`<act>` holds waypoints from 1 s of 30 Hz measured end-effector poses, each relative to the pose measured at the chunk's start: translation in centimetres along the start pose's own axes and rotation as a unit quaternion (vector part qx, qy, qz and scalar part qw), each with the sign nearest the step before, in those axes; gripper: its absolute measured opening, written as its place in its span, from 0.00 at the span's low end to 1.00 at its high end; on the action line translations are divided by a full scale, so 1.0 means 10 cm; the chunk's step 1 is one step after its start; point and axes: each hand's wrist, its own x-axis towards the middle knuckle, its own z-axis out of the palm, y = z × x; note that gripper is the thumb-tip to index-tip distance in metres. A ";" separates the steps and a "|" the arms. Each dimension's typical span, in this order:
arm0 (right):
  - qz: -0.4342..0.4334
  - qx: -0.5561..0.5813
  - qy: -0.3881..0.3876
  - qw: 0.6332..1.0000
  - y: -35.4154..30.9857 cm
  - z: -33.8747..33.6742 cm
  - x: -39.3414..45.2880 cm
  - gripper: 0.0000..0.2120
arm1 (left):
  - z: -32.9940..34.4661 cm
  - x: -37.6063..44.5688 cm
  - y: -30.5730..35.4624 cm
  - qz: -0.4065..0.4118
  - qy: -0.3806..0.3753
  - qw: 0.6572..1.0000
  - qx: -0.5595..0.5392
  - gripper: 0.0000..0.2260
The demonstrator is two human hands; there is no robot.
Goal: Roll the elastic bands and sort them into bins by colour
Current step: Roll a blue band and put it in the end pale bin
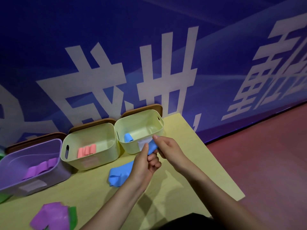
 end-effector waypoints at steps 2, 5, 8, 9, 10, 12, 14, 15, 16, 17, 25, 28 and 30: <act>-0.001 0.018 0.004 1.000 0.03 0.02 0.01 0.18 | 0.03 0.00 0.02 -0.070 -0.009 0.990 -0.119 0.18; -0.012 0.027 -0.009 1.000 0.02 0.03 0.00 0.19 | -0.01 -0.02 0.06 -0.125 -0.035 0.975 -0.181 0.18; -0.025 0.049 -0.023 0.998 -0.03 0.02 -0.03 0.20 | -0.04 -0.05 0.07 -0.148 -0.073 0.964 -0.208 0.18; -0.030 0.055 -0.022 0.998 -0.03 0.03 -0.03 0.20 | -0.04 -0.05 0.07 -0.147 -0.079 0.964 -0.209 0.19; -0.030 0.066 -0.018 0.997 -0.03 0.04 -0.03 0.20 | -0.03 -0.05 0.07 -0.138 -0.079 0.967 -0.201 0.19; -0.012 0.104 -0.001 0.995 0.02 0.05 -0.01 0.18 | -0.03 -0.02 0.06 -0.071 -0.062 0.989 -0.110 0.19; 0.008 0.118 0.005 0.993 0.09 0.03 0.02 0.16 | -0.08 0.01 0.08 0.036 -0.041 0.996 0.071 0.16; 0.011 0.104 0.001 0.994 0.10 0.00 0.03 0.15 | -0.11 0.03 0.09 0.067 -0.036 0.986 0.149 0.15; 0.010 0.085 -0.009 0.996 0.11 -0.02 0.03 0.15 | -0.14 0.04 0.12 0.077 -0.035 0.976 0.201 0.15; 0.008 0.068 -0.022 0.997 0.11 -0.05 0.04 0.15 | -0.18 0.06 0.14 0.074 -0.038 0.969 0.233 0.15; 0.006 0.014 -0.086 0.996 0.05 -0.14 0.22 0.20 | -0.31 0.12 0.22 0.071 -0.043 0.979 0.187 0.07; -0.018 -0.005 -0.044 0.999 0.06 -0.09 0.28 0.17 | -0.28 0.18 0.20 0.089 -0.015 0.985 0.145 0.05; -0.020 0.025 -0.032 0.999 0.10 -0.03 0.33 0.14 | -0.28 0.26 0.23 0.105 0.008 0.990 0.092 0.05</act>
